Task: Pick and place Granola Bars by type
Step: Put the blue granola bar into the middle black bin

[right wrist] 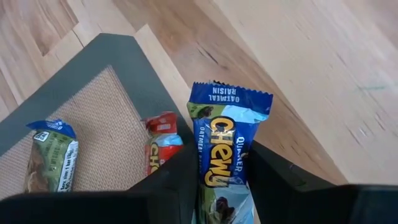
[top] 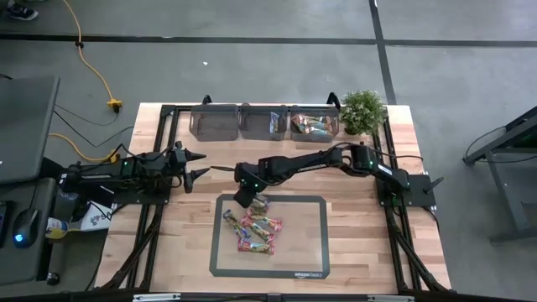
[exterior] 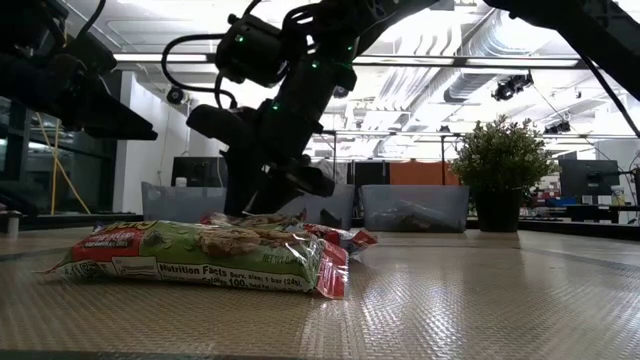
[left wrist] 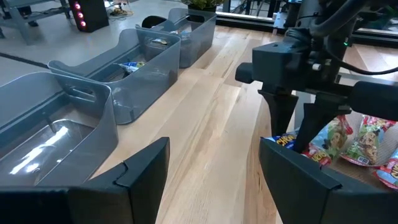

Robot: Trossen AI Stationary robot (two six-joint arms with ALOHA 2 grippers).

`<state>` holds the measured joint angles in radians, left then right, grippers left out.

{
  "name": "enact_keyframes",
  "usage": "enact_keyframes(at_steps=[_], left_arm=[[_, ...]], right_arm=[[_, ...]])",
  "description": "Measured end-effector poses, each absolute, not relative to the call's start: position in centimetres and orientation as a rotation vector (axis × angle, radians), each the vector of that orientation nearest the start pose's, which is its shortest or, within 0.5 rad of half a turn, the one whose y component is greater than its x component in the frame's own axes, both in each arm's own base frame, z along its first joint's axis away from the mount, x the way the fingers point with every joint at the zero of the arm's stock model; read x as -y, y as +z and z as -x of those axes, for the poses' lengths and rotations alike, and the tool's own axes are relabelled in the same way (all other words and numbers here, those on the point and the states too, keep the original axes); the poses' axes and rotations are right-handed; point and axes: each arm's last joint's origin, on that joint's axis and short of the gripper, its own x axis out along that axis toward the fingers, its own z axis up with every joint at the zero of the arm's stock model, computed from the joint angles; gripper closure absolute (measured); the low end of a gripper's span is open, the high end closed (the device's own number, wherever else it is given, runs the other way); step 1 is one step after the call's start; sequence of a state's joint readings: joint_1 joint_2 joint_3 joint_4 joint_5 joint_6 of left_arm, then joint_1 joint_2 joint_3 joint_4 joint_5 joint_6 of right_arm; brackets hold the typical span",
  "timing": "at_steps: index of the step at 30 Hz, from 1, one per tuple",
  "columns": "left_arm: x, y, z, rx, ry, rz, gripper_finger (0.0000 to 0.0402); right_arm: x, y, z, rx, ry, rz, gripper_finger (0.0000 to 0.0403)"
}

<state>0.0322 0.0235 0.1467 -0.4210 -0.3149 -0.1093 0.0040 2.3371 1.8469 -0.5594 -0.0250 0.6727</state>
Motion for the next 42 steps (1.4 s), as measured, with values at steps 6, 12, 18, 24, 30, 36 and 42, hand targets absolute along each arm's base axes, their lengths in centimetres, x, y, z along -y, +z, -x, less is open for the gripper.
enact_keyframes(at_steps=[6,12,18,24,30,36,42], left_arm=[[-1.2,17.1,-8.3,-0.277,0.360,0.066,0.0159],[-1.2,17.1,-8.3,-0.277,0.361,0.065,0.0159],[-1.2,17.1,-8.3,-0.277,0.360,0.065,0.0159],[-1.2,17.1,-8.3,-0.277,0.360,0.065,0.0159],[-1.2,17.1,-8.3,-0.277,0.360,0.065,0.0159],[-1.2,17.1,-8.3,-0.277,0.360,0.065,0.0159],[-1.2,17.1,-8.3,-0.277,0.360,0.066,0.0159]], right_arm=[[-0.2,14.9,-49.6,-1.010,-0.326,-0.609,0.0311],[-0.1,14.9,-49.6,-1.009,-0.321,-0.598,0.0336],[0.4,15.0,-49.7,-1.004,-0.294,-0.593,0.0339],[1.3,15.3,-50.1,-0.962,-0.248,-0.619,0.0342],[2.2,15.9,-50.7,-0.894,-0.186,-0.646,0.0344],[2.9,16.7,-51.4,-0.795,-0.112,-0.674,0.0344],[3.5,17.6,-52.1,-0.698,0.009,-0.698,0.0344]])
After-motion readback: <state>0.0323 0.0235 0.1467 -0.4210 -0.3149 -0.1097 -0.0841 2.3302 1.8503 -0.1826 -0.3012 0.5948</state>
